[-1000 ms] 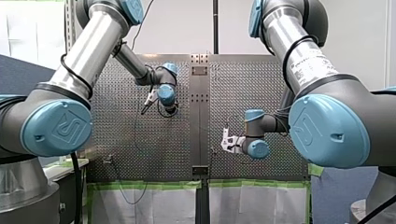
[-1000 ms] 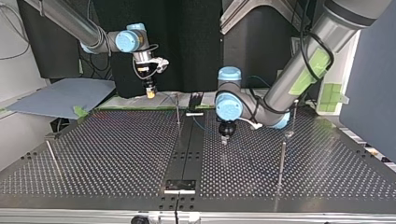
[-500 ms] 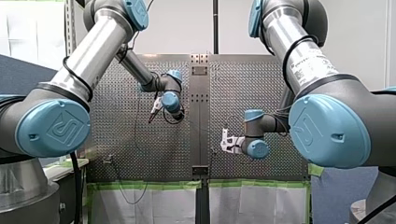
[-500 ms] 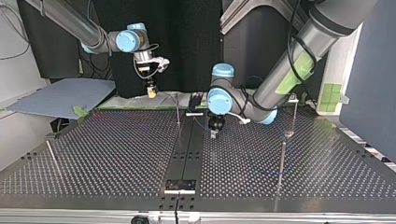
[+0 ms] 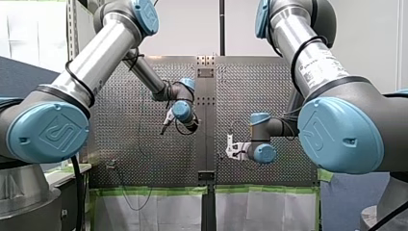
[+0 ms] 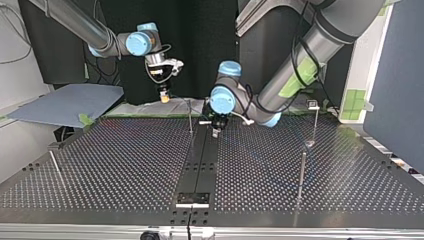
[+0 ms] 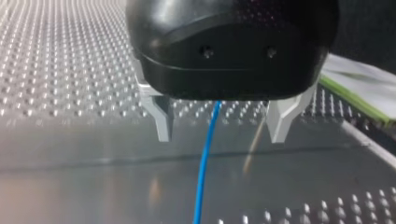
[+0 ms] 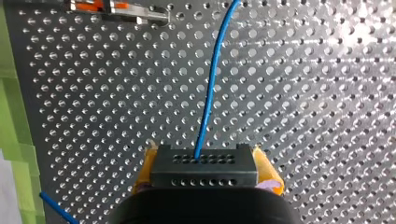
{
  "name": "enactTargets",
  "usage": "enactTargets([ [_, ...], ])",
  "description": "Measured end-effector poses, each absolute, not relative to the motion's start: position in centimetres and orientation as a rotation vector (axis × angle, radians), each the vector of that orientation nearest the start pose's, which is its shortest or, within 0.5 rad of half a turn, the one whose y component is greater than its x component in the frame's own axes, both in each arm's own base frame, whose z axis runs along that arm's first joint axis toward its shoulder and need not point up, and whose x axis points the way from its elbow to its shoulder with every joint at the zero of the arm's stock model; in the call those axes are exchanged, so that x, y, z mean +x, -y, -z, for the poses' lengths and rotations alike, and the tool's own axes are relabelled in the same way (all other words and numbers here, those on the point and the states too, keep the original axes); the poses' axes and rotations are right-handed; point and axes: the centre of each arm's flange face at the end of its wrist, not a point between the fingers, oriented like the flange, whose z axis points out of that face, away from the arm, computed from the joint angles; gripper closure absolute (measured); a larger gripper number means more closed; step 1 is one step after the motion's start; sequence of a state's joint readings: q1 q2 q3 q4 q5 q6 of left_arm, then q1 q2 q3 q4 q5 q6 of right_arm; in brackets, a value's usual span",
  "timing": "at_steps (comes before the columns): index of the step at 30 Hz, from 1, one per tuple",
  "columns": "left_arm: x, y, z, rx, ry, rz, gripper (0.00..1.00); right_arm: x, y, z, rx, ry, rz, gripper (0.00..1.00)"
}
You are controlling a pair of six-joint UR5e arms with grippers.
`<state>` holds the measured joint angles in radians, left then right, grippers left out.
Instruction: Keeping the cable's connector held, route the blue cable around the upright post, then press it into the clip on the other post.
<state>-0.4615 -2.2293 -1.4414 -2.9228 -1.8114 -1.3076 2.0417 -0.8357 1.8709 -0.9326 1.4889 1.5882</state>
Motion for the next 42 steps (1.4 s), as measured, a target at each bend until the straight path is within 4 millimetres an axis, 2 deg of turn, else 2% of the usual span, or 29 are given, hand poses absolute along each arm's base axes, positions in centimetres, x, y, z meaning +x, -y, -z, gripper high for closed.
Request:
enactTargets([
  [8,52.2,42.1,-14.7,0.592,-1.826,-0.034,0.0,39.4,43.4,-2.8,1.748,0.966,-1.526,1.0],
  [16,50.1,44.4,-13.9,0.66,-1.827,0.021,0.0,40.3,42.1,-2.6,1.778,0.956,-1.525,1.0],
  [33,48.4,45.0,-13.5,0.703,-1.878,0.014,0.0,40.7,41.6,-2.5,1.783,0.949,-1.533,1.0],
  [36,48.0,45.2,-12.8,0.729,-1.891,0.006,0.0,40.7,41.7,-2.5,1.783,0.947,-1.536,1.0],
  [42,47.4,45.9,-10.0,0.745,-1.913,0.027,0.0,40.8,41.6,-2.5,1.785,0.946,-1.541,1.0],
])
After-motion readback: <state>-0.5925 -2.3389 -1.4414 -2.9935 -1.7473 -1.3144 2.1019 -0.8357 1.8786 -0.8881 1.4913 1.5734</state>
